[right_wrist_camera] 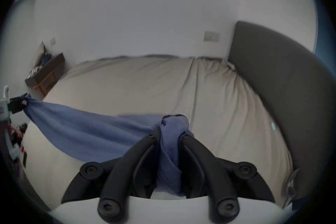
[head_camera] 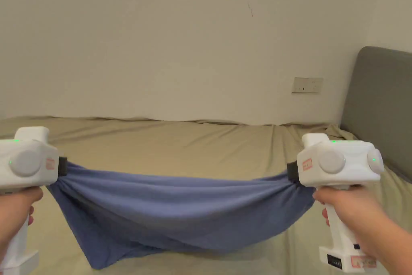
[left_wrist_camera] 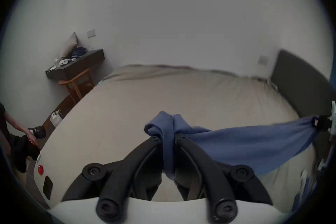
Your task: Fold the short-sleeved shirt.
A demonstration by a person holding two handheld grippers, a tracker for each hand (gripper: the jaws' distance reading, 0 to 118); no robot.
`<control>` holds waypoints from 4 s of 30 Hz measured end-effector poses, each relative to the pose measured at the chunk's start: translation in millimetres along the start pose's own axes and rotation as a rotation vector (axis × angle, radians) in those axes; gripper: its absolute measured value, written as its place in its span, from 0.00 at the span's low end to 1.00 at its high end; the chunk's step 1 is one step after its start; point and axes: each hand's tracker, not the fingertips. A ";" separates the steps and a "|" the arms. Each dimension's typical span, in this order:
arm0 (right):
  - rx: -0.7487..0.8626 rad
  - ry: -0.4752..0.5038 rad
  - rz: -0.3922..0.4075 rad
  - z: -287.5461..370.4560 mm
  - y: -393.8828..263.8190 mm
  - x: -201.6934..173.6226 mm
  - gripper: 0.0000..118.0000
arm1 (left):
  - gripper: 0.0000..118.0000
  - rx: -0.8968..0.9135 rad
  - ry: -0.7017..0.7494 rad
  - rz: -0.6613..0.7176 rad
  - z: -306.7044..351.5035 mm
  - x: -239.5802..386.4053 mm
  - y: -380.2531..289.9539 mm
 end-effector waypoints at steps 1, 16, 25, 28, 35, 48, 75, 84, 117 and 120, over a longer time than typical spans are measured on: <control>-0.021 0.007 0.026 -2.4 -24.6 0.5 0.15 | 0.06 -0.029 -0.020 0.005 1.2 -0.7 -19.9; -0.308 0.100 0.064 88.2 -284.7 22.6 0.14 | 0.06 -0.265 -0.234 0.194 103.3 -70.4 -226.3; -0.442 0.089 0.034 75.7 -320.2 18.9 0.14 | 0.06 -0.449 -0.193 0.186 75.7 -89.9 -290.9; -0.456 0.079 0.031 67.5 -324.8 15.1 0.14 | 0.06 -0.479 -0.171 0.191 60.3 -89.3 -307.0; -0.449 0.076 0.177 82.5 -289.3 5.9 0.75 | 0.92 -0.414 -0.072 0.105 86.8 -73.6 -268.4; 0.167 0.120 -0.012 253.0 -257.7 -60.9 0.02 | 0.05 -0.075 -0.101 0.148 248.7 -41.0 -291.6; -0.050 0.182 0.074 69.0 -190.8 -2.8 0.28 | 0.05 -0.237 -0.084 0.238 116.6 -41.7 -276.6; -0.463 -0.003 0.154 -123.2 -186.9 11.3 0.93 | 0.05 -0.209 -0.126 0.239 142.1 -41.5 -252.8; 0.627 -0.417 0.272 284.4 96.0 14.0 0.03 | 0.05 0.351 -0.285 0.346 203.1 -37.2 110.9; 0.578 -0.439 0.277 276.1 142.6 15.1 0.03 | 0.05 0.383 -0.227 0.266 205.4 -33.1 168.5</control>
